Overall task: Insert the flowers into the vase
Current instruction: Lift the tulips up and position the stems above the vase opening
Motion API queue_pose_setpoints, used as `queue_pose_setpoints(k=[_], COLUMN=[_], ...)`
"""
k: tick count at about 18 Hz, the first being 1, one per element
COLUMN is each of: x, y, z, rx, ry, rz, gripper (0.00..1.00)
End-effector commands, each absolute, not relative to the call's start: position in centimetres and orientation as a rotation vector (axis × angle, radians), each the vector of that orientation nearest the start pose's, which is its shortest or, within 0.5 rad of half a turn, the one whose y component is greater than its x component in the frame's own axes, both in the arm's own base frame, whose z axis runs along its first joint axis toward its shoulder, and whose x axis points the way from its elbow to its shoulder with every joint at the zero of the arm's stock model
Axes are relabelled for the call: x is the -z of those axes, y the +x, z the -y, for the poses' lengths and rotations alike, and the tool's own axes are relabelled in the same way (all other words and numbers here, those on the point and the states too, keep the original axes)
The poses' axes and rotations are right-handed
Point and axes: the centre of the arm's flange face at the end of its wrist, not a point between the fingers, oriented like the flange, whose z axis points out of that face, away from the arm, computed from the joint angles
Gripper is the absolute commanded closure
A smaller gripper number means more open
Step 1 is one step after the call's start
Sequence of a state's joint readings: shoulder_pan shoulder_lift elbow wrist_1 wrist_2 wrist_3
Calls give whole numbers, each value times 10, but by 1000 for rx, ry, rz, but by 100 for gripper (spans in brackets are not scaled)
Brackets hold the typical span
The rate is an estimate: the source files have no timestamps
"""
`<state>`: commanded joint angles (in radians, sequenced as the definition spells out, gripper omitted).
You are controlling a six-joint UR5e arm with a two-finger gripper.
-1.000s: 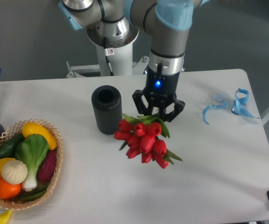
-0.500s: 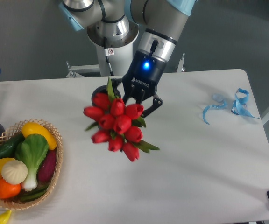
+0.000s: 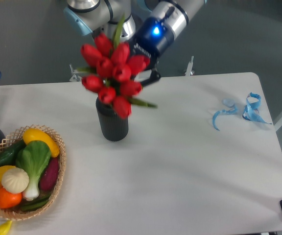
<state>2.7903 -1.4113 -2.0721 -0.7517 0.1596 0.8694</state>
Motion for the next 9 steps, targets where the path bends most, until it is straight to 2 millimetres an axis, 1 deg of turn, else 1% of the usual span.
queue_pose_setpoints(k=[2,9], x=[-467,-446], y=[-289,-274], z=[-353,-346], rx=[349,327], ry=[-1724,-1722], rz=[-84,-116], gripper=[96,96])
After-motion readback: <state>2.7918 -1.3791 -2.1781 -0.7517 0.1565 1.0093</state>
